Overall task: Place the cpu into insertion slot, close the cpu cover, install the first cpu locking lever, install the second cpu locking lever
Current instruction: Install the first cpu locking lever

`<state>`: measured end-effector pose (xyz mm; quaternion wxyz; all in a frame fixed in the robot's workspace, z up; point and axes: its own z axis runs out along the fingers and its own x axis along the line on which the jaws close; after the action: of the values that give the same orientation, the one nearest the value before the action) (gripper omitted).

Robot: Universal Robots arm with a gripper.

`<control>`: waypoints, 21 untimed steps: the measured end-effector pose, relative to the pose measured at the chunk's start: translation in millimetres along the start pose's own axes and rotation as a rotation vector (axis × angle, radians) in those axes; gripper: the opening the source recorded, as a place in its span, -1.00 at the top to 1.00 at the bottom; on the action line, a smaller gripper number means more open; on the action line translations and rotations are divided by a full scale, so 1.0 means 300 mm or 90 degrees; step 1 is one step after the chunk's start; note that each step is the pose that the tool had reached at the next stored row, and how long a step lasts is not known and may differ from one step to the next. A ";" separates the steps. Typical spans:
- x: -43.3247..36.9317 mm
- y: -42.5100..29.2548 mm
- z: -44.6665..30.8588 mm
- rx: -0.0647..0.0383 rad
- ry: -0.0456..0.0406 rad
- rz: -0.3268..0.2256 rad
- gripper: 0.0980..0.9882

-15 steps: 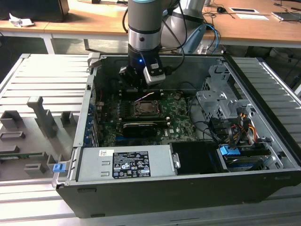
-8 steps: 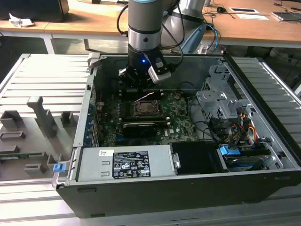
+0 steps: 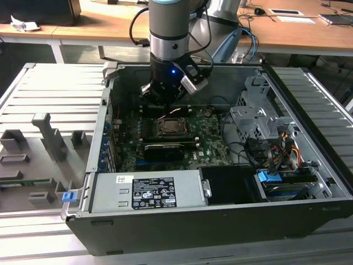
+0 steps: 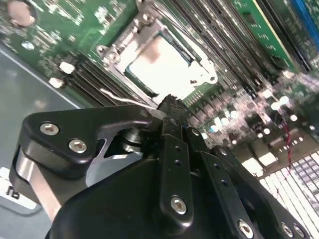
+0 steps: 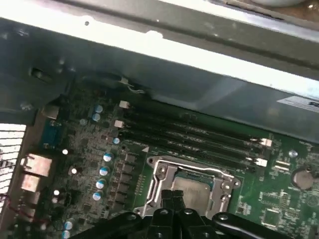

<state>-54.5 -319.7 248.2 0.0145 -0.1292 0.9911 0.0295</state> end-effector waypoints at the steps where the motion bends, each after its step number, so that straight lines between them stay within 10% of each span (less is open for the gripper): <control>1: 0.000 0.000 0.000 -0.013 -0.0066 0.002 0.98; 3: 0.000 0.000 0.003 -0.047 -0.0181 0.031 0.98; 9: 0.000 -0.001 0.020 -0.048 -0.0292 0.126 0.98; 12: 0.001 -0.002 0.026 -0.075 -0.0349 0.140 0.98; 20: -0.006 0.012 0.070 -0.078 -0.0362 0.141 0.98; 21: -0.008 0.018 0.073 -0.071 -0.0351 0.141 0.98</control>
<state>-53.3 -312.5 226.6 0.0311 -0.0187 0.9953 0.0897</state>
